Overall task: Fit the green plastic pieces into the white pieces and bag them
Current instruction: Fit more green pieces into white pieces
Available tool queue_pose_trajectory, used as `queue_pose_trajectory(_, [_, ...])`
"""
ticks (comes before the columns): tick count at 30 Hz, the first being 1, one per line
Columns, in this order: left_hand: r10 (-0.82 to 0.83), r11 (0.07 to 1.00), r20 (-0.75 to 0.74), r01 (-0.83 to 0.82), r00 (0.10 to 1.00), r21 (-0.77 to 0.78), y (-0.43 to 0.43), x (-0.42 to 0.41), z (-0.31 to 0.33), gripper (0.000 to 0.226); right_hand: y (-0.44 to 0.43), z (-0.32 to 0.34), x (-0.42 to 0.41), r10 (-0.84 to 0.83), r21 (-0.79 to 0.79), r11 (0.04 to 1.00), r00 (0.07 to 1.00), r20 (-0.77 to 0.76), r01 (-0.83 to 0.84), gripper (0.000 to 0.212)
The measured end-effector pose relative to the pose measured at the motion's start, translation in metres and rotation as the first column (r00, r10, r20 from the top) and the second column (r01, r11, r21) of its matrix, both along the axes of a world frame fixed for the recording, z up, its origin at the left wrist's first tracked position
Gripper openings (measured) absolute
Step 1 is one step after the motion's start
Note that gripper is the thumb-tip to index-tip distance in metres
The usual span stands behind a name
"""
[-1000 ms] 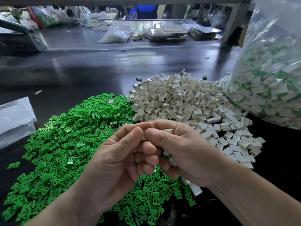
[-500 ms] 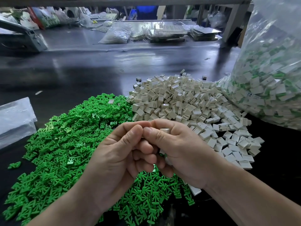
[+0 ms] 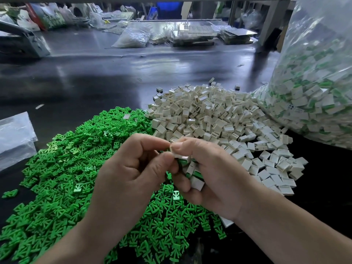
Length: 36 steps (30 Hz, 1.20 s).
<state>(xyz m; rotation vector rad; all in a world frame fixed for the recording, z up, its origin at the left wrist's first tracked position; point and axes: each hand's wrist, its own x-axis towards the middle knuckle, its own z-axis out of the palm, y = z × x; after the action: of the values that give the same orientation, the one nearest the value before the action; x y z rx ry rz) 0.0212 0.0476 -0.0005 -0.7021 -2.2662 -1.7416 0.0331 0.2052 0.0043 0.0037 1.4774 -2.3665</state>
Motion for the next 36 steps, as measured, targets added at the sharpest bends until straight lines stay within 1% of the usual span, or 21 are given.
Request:
queue_pose_trajectory(2, [0.054, 0.993, -0.095, -0.063, 0.994, -0.095, 0.000, 0.000, 0.001, 0.016, 0.002, -0.002, -0.002, 0.039, -0.119, 0.992, 0.998, 0.042, -0.034, 0.012])
queue_pose_trajectory(4, [0.078, 0.984, -0.171, -0.104, 0.982, -0.146, -0.003, -0.003, 0.002, 0.021, 0.007, -0.001, -0.006, 0.072, -0.284, 0.957, 0.996, 0.056, -0.053, 0.013])
queue_pose_trajectory(6, [0.077, 0.970, -0.180, -0.116, 0.981, -0.216, -0.005, -0.007, 0.002, 0.033, 0.017, 0.004, -0.009, 0.038, -0.402, 0.915, 0.999, 0.024, -0.025, 0.012])
queue_pose_trajectory(7, [0.047, 0.953, -0.160, -0.092, 0.986, -0.288, -0.005, -0.009, 0.000, 0.042, 0.022, 0.008, -0.011, 0.005, -0.434, 0.901, 1.000, 0.009, -0.001, 0.014])
queue_pose_trajectory(8, [-0.005, 0.920, -0.143, -0.052, 0.990, -0.390, -0.005, -0.010, -0.001, 0.051, 0.027, 0.011, -0.012, -0.028, -0.451, 0.892, 1.000, 0.009, 0.029, 0.016])
queue_pose_trajectory(9, [-0.076, 0.864, -0.140, -0.005, 0.987, -0.504, -0.004, -0.010, -0.004, 0.058, 0.031, 0.013, -0.013, -0.063, -0.457, 0.887, 0.998, 0.029, 0.069, 0.019])
queue_pose_trajectory(11, [-0.232, 0.713, -0.158, 0.057, 0.960, -0.699, 0.000, -0.010, -0.011, 0.065, 0.035, 0.016, -0.014, -0.130, -0.453, 0.876, 0.986, 0.109, 0.165, 0.028])
queue_pose_trajectory(12, [-0.286, 0.638, -0.156, 0.066, 0.946, -0.767, 0.001, -0.010, -0.014, 0.066, 0.035, 0.016, -0.014, -0.159, -0.449, 0.868, 0.976, 0.149, 0.210, 0.029])
queue_pose_trajectory(13, [-0.323, 0.577, -0.140, 0.078, 0.936, -0.813, 0.003, -0.010, -0.015, 0.066, 0.036, 0.016, -0.015, -0.184, -0.446, 0.860, 0.966, 0.184, 0.249, 0.028])
queue_pose_trajectory(14, [-0.346, 0.535, -0.123, 0.088, 0.930, -0.840, 0.004, -0.011, -0.017, 0.066, 0.036, 0.015, -0.015, -0.203, -0.438, 0.855, 0.957, 0.209, 0.277, 0.024])
queue_pose_trajectory(17, [-0.335, 0.477, -0.105, 0.072, 0.936, -0.876, 0.003, -0.013, -0.020, 0.068, 0.038, 0.016, -0.015, -0.225, -0.395, 0.869, 0.950, 0.218, 0.297, 0.009])
queue_pose_trajectory(18, [-0.311, 0.482, -0.123, 0.045, 0.942, -0.875, 0.003, -0.014, -0.018, 0.067, 0.037, 0.016, -0.015, -0.233, -0.382, 0.874, 0.949, 0.211, 0.299, 0.007])
queue_pose_trajectory(19, [-0.290, 0.506, -0.145, 0.023, 0.946, -0.862, 0.002, -0.015, -0.016, 0.062, 0.037, 0.016, -0.015, -0.241, -0.371, 0.878, 0.948, 0.207, 0.304, 0.007])
queue_pose_trajectory(21, [-0.271, 0.584, -0.205, -0.008, 0.941, -0.812, 0.001, -0.017, -0.014, 0.041, 0.036, 0.015, -0.015, -0.246, -0.353, 0.883, 0.946, 0.212, 0.309, 0.007])
queue_pose_trajectory(22, [-0.264, 0.618, -0.250, -0.035, 0.931, -0.785, 0.000, -0.019, -0.016, 0.035, 0.036, 0.014, -0.015, -0.242, -0.344, 0.888, 0.946, 0.216, 0.306, 0.007])
queue_pose_trajectory(25, [-0.222, 0.656, -0.278, -0.067, 0.935, -0.751, -0.003, -0.023, -0.020, 0.035, 0.034, 0.011, -0.014, -0.208, -0.299, 0.915, 0.951, 0.229, 0.272, 0.012])
queue_pose_trajectory(29, [-0.128, 0.720, -0.245, -0.080, 0.961, -0.689, -0.004, -0.024, -0.018, 0.020, 0.032, 0.007, -0.014, -0.167, -0.232, 0.948, 0.960, 0.226, 0.219, 0.016])
queue_pose_trajectory(31, [-0.082, 0.726, -0.257, -0.119, 0.963, -0.678, -0.003, -0.023, -0.018, 0.019, 0.031, 0.005, -0.014, -0.151, -0.220, 0.955, 0.965, 0.214, 0.199, 0.016])
queue_pose_trajectory(33, [-0.041, 0.762, -0.242, -0.126, 0.969, -0.636, -0.001, -0.021, -0.016, 0.019, 0.031, 0.004, -0.014, -0.142, -0.194, 0.964, 0.971, 0.190, 0.179, 0.020])
queue_pose_trajectory(35, [0.035, 0.853, -0.175, -0.121, 0.984, -0.508, -0.002, -0.019, -0.012, 0.020, 0.030, 0.004, -0.013, -0.133, -0.148, 0.976, 0.978, 0.164, 0.157, 0.023])
queue_pose_trajectory(36, [0.073, 0.911, -0.107, -0.110, 0.992, -0.397, -0.004, -0.019, -0.009, 0.021, 0.030, 0.004, -0.012, -0.129, -0.115, 0.983, 0.981, 0.146, 0.146, 0.024])
